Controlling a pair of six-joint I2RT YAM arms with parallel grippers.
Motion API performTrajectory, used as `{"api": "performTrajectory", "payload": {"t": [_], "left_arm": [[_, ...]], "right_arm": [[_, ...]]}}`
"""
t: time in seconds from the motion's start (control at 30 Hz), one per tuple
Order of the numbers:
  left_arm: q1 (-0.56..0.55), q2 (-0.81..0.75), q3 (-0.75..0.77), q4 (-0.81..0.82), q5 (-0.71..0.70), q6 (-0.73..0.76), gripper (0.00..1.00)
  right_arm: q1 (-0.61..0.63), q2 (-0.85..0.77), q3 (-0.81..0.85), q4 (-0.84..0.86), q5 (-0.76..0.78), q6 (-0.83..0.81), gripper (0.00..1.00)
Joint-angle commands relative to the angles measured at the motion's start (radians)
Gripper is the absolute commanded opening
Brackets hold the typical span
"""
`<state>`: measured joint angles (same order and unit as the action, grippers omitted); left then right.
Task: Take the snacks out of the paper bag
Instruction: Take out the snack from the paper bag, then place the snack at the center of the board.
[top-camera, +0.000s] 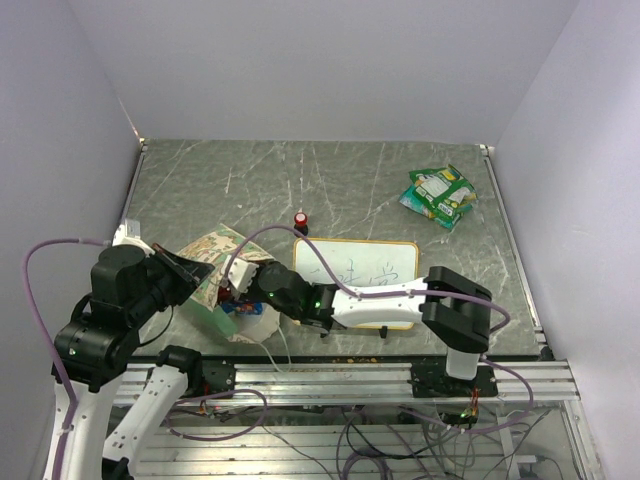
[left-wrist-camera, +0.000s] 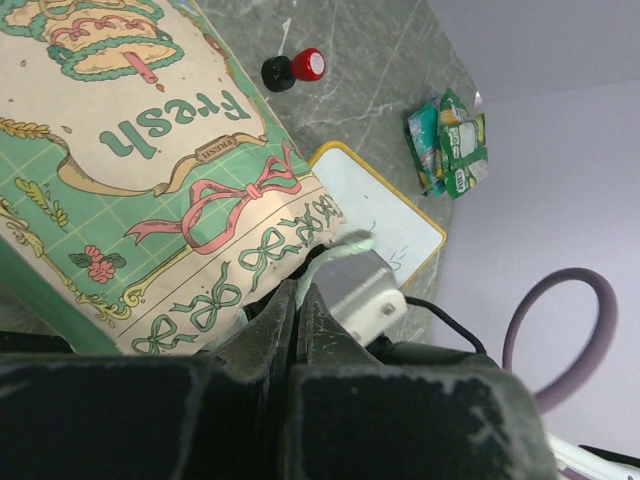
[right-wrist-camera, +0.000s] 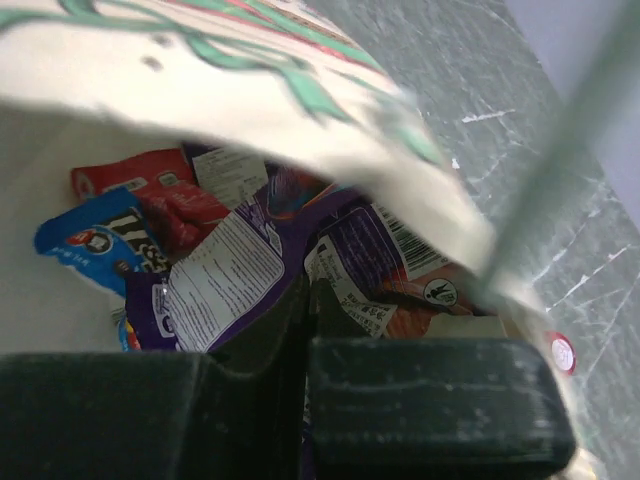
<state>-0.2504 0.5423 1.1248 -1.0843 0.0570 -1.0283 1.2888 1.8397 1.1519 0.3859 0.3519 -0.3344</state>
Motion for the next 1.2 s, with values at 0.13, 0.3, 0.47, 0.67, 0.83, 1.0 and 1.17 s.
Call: {"api": "performTrajectory", "payload": {"t": [0.13, 0.3, 0.47, 0.67, 0.83, 1.0, 1.17], "left_arm": [[-0.004, 0.056, 0.081, 0.043, 0.004, 0.062, 0.07], [-0.004, 0.075, 0.087, 0.057, -0.012, 0.074, 0.07], [-0.003, 0.079, 0.046, 0.091, 0.000, 0.060, 0.07], [-0.004, 0.068, -0.008, 0.150, 0.025, 0.036, 0.07], [-0.004, 0.088, 0.019, 0.125, -0.003, 0.066, 0.07], [-0.004, 0.113, 0.036, 0.102, -0.030, 0.082, 0.07], [-0.004, 0.123, 0.034, 0.065, -0.067, 0.066, 0.07]], "right_arm": [[0.003, -0.182, -0.070, -0.004, -0.221, 0.231, 0.00], [0.004, -0.280, -0.159, -0.036, -0.277, 0.307, 0.00], [0.004, -0.423, -0.271, -0.034, -0.363, 0.309, 0.00], [0.004, -0.448, -0.249, -0.100, -0.527, 0.269, 0.00], [0.004, -0.536, -0.249, -0.175, -0.569, 0.271, 0.00], [0.004, -0.677, -0.242, -0.339, -0.642, 0.219, 0.00], [0.005, -0.824, -0.201, -0.501, -0.599, 0.161, 0.00]]}}
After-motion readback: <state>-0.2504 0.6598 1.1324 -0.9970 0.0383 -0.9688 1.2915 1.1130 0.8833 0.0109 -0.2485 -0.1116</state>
